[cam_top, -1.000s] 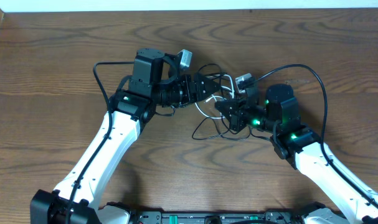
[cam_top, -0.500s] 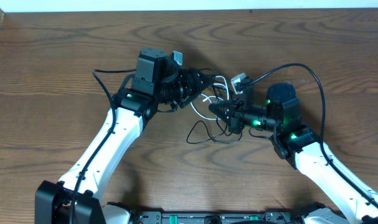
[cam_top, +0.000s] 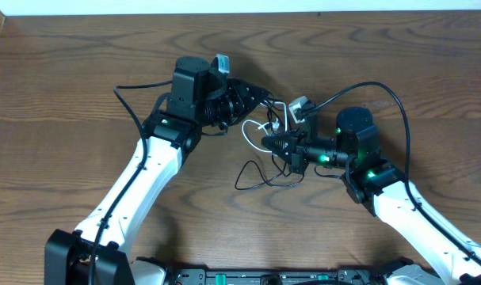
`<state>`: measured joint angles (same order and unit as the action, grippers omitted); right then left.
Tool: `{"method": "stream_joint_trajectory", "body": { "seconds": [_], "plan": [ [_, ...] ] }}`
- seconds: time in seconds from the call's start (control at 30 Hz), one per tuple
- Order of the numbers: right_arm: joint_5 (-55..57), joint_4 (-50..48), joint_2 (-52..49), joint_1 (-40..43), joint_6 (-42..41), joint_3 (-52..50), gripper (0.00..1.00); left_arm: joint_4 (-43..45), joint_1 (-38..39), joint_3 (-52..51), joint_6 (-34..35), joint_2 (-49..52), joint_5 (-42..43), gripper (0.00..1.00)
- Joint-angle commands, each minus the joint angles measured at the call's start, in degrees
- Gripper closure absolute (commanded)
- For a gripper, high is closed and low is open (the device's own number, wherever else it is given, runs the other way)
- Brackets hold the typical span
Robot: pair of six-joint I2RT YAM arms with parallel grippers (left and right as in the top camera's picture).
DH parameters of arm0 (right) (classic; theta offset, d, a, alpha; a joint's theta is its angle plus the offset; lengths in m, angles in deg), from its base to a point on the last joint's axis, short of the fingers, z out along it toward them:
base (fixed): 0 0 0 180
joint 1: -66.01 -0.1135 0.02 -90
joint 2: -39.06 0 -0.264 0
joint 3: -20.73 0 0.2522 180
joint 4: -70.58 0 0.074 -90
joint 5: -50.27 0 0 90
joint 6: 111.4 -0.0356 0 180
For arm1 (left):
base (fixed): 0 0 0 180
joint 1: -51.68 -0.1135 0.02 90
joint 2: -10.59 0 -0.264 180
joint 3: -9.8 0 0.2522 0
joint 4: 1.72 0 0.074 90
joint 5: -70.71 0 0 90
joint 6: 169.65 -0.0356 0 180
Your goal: Untangle cables
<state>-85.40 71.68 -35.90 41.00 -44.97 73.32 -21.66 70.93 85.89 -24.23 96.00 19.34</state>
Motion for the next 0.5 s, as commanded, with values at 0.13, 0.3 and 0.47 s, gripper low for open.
{"method": "stream_joint_trajectory", "body": {
  "seconds": [0.13, 0.3, 0.47],
  "plan": [
    [-1.2, 0.7, 0.0, -0.3, 0.7, 0.4, 0.99, 0.2, -0.3, 0.9, -0.2, 0.3, -0.3, 0.9],
    [1.6, 7.5, 0.0, -0.3, 4.9, 0.4, 0.99, 4.3, -1.0, 0.9, -0.2, 0.3, 3.0, 0.92],
    [13.8, 17.0, -0.1, -0.3, 7.2, 0.4, 0.99, 14.4, -3.3, 0.9, 4.0, 0.3, 13.2, 0.92]
  ]
}}
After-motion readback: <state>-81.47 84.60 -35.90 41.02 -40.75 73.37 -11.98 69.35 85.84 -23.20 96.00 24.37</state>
